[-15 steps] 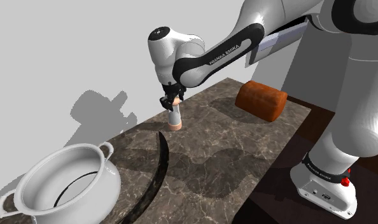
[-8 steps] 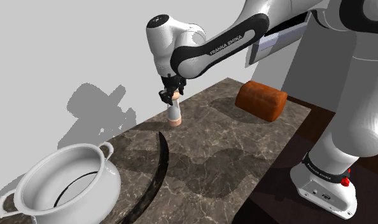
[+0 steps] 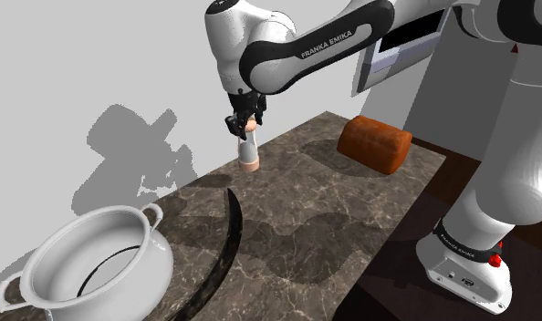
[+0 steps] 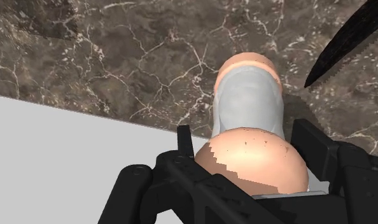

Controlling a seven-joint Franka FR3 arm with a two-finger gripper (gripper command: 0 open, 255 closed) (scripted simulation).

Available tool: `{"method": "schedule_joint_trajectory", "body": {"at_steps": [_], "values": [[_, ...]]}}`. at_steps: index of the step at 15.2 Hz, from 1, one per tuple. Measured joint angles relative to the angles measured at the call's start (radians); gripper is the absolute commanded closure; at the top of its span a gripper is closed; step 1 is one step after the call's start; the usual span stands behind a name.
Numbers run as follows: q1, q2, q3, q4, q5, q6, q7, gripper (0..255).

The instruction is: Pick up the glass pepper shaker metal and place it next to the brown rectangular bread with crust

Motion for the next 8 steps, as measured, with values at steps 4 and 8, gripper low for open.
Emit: {"method": "schedule_joint_trajectory", "body": {"at_steps": [4,8], "values": [[-0.001,-0.012,0.002,0.036,0.013,-0.042,-0.02,255],[0.001,-0.022,0.006,0.075,0.024,-0.089,-0.036,255]]}}
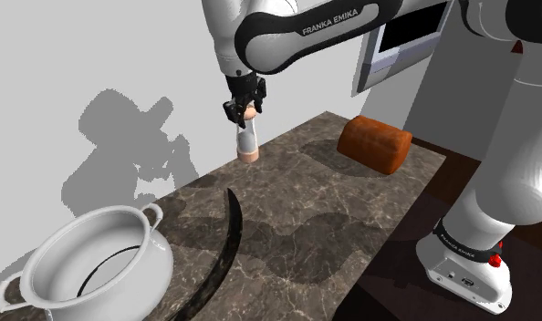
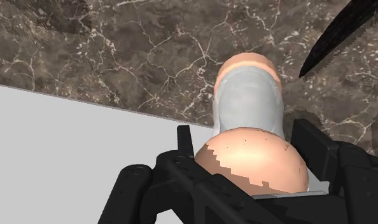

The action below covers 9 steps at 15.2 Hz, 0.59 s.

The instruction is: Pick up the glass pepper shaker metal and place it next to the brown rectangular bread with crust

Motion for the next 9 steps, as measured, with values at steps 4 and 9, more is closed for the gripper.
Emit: {"method": "schedule_joint_trajectory", "body": {"at_steps": [4,9], "values": [[0.001,-0.01,0.003,0.045,0.01,-0.05,-0.019,255],[0.005,-0.009,0.005,0.109,0.014,-0.11,-0.039,255]]}}
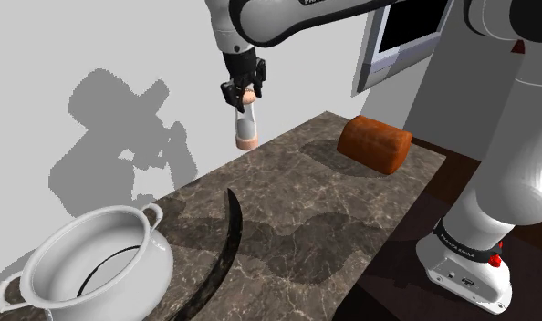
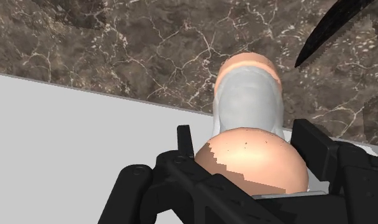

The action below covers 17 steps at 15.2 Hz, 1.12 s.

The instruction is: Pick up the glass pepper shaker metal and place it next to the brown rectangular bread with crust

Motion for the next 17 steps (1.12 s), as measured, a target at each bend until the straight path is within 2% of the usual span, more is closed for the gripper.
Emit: {"method": "schedule_joint_trajectory", "body": {"at_steps": [8,17], "values": [[0.013,0.011,0.004,0.121,-0.001,-0.108,-0.028,255],[0.046,0.057,0.009,0.305,-0.026,-0.249,-0.055,255]]}}
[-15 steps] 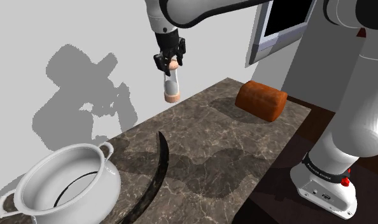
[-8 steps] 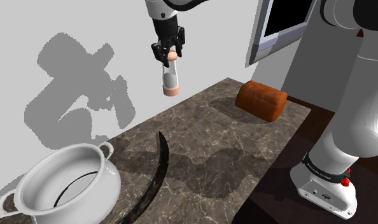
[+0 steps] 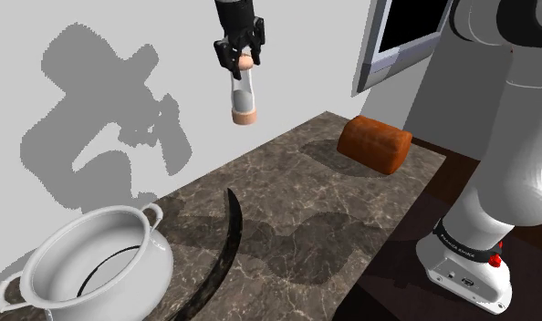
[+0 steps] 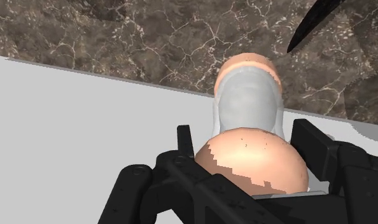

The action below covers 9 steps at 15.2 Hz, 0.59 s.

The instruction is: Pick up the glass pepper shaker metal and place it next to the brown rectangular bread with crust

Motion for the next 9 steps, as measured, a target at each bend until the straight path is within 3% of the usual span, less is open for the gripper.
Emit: {"method": "schedule_joint_trajectory", "body": {"at_steps": [3,9], "values": [[-0.021,-0.023,-0.006,-0.015,0.012,0.002,-0.024,255],[-0.15,-0.176,-0.064,-0.198,0.098,0.101,-0.169,255]]}}
